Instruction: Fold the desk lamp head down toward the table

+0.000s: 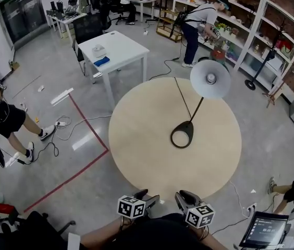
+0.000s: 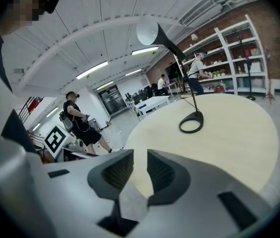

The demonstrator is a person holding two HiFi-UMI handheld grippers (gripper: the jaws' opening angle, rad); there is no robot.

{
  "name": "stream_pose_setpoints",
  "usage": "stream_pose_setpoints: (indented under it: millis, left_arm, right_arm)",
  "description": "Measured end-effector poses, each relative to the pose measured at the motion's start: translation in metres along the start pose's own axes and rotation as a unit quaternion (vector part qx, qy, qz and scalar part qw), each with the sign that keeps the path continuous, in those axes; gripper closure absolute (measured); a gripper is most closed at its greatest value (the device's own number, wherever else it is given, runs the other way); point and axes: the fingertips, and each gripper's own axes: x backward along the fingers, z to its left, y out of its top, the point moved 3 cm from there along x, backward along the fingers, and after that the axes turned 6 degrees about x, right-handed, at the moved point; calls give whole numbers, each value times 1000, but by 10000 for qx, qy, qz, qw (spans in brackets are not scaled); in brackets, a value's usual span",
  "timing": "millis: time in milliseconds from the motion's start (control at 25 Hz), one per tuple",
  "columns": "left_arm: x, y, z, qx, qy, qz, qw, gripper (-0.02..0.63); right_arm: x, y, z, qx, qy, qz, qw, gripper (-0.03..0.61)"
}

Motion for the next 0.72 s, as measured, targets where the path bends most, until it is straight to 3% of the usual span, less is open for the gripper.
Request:
stream_pose_setpoints:
  millis: [360,720]
  left_arm:
    - [-23,31,-8,-97,28,49,9999,318]
    - [-29,128,-26,-598,325,-900,9936,316]
  right_arm:
    - [-21,21,-31,-230,44,45,9997,491]
    - [-41,101,-76,152,400,-682,9968,491]
